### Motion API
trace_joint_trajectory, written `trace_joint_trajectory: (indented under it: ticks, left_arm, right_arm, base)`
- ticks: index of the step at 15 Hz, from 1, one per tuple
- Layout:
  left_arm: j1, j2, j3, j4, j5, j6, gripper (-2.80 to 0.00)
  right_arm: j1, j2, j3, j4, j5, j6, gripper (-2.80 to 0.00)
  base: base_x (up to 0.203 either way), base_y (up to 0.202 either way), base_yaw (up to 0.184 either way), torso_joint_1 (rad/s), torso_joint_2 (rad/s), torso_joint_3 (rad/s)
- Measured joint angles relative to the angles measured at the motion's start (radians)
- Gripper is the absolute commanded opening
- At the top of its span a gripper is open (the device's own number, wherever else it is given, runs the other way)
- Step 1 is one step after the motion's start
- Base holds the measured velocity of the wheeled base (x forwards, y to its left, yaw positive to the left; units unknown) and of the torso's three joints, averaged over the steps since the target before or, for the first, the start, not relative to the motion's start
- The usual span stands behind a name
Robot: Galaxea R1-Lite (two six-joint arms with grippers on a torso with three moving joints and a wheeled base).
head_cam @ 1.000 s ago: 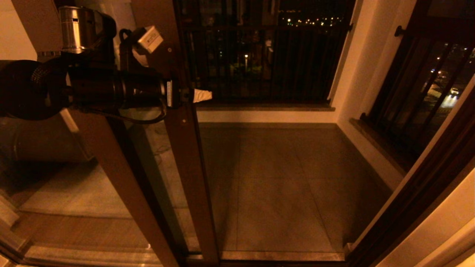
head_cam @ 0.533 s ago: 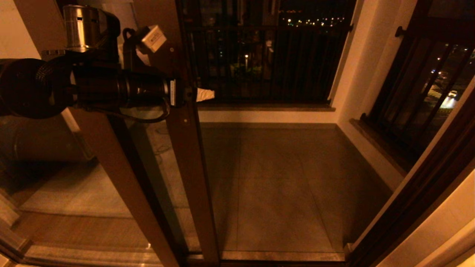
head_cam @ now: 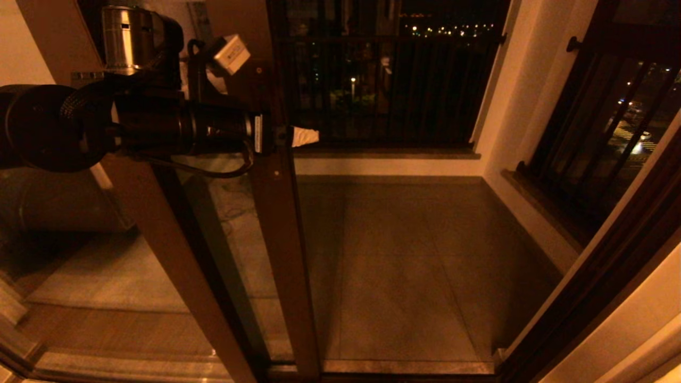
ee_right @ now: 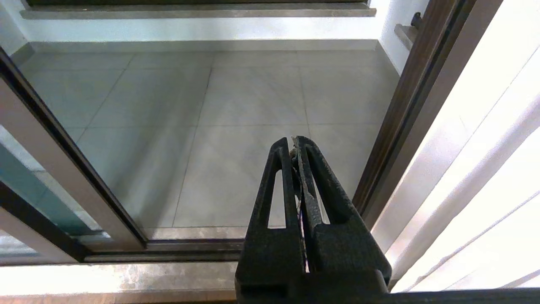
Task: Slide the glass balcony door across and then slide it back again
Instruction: Close the slid door
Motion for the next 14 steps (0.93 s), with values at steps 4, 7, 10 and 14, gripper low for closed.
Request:
trace_joint_trajectory:
  ticks: [4, 7, 10, 14]
  left_arm:
    - [-0.008, -0.004, 0.003, 0.0, 0.021, 0.0, 0.0]
    - [-0.015, -0.003, -0.008, 0.005, 0.035, -0.001, 0.0]
    - [-0.021, -0.004, -0.008, 0.008, 0.036, -0.001, 0.0]
    - [-0.021, -0.001, -0.009, 0.008, 0.037, 0.001, 0.0]
  right_arm:
    - [0.0, 0.0, 0.001, 0.0, 0.0, 0.0, -2.8]
    - [-0.001, 0.0, 0.001, 0.0, 0.0, 0.0, -2.8]
    - [0.0, 0.0, 0.001, 0.0, -0.001, 0.001, -2.8]
    - [0.0, 0.0, 0.001, 0.0, -0.001, 0.002, -2.8]
  base:
    - [0.0, 0.0, 0.0, 0.0, 0.0, 0.0]
    - [0.0, 0.0, 0.0, 0.0, 0.0, 0.0]
    - [0.0, 0.0, 0.0, 0.0, 0.0, 0.0]
    - [0.0, 0.0, 0.0, 0.0, 0.0, 0.0]
